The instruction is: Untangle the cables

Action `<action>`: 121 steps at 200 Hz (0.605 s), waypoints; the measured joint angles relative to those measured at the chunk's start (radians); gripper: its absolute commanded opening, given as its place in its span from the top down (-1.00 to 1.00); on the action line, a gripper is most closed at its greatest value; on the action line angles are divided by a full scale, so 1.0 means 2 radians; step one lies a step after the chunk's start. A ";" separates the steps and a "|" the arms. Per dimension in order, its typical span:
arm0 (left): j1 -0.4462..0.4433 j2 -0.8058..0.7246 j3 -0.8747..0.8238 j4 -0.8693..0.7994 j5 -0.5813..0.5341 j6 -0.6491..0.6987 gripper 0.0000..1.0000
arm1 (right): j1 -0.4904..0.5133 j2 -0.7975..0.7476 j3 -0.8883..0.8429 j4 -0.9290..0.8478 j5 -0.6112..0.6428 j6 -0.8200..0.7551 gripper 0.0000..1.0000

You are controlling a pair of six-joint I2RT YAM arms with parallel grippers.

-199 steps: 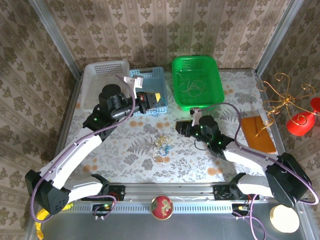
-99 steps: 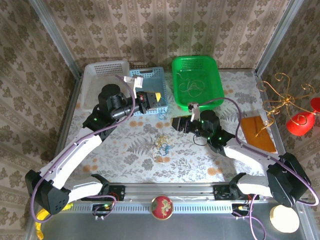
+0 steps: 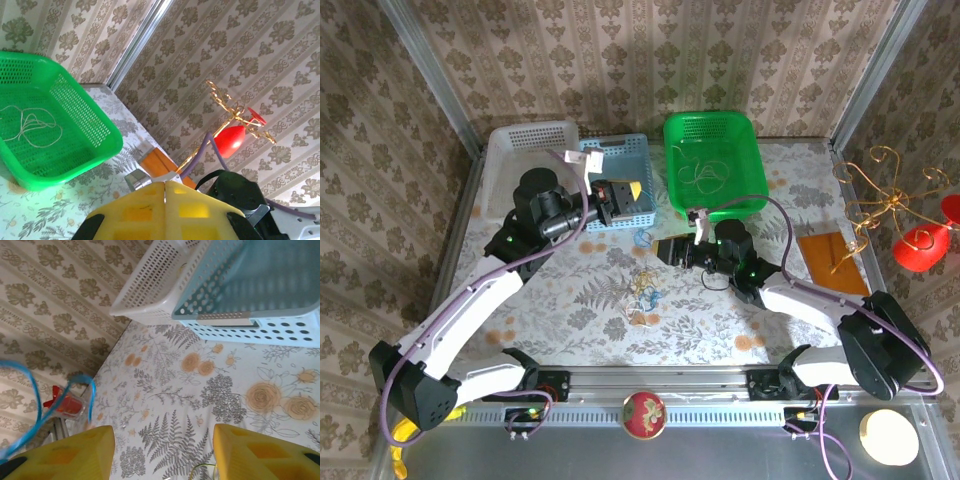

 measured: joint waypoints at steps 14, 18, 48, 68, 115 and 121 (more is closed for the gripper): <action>0.000 -0.002 -0.001 0.011 0.000 -0.008 1.00 | 0.000 0.004 0.000 0.012 -0.006 -0.001 -0.12; 0.000 -0.002 -0.002 0.014 0.000 -0.012 1.00 | 0.000 0.005 0.000 0.016 -0.009 -0.001 -0.12; 0.000 -0.004 -0.006 0.041 -0.006 -0.035 1.00 | 0.000 0.008 0.000 0.044 -0.023 -0.002 -0.12; 0.000 -0.007 -0.011 0.060 -0.018 -0.054 1.00 | 0.002 0.007 -0.004 0.068 -0.028 -0.008 -0.15; -0.001 -0.009 -0.023 0.106 -0.052 -0.109 1.00 | 0.018 -0.002 -0.023 0.109 -0.020 -0.033 -0.23; -0.001 -0.009 -0.023 0.111 -0.057 -0.115 1.00 | 0.022 -0.005 -0.026 0.114 -0.014 -0.037 -0.25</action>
